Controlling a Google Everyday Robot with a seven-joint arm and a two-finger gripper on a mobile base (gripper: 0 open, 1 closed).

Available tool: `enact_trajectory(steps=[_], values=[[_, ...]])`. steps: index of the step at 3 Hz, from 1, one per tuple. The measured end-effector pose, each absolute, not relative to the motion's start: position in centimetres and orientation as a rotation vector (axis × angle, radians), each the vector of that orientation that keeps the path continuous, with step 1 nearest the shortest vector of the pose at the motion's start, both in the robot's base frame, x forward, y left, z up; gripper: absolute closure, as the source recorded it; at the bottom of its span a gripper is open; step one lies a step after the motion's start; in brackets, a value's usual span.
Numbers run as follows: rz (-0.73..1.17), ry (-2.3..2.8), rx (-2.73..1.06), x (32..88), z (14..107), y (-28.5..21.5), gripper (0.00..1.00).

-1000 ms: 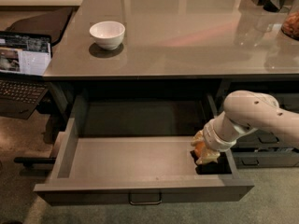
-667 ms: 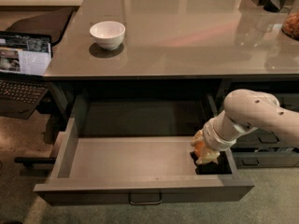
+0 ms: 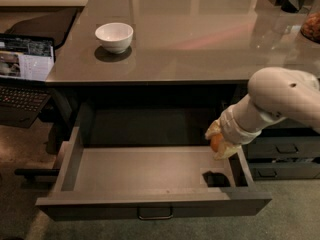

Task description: Pick orange can from top drawer and place on counter

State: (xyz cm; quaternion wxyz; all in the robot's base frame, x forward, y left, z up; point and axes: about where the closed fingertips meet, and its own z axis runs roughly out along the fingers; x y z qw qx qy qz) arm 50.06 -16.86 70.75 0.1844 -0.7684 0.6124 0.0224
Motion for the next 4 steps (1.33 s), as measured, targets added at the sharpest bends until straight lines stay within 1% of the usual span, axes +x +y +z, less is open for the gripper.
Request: enact_trajectory(steps=[2, 3, 4], values=[[-0.111, 1.563, -2.205, 53.7, 82.3, -14.2, 1.0], [-0.108, 1.497, -2.194, 57.1, 85.7, -12.1, 1.0], [-0.006, 1.438, -2.165, 60.4, 87.2, -10.2, 1.0]])
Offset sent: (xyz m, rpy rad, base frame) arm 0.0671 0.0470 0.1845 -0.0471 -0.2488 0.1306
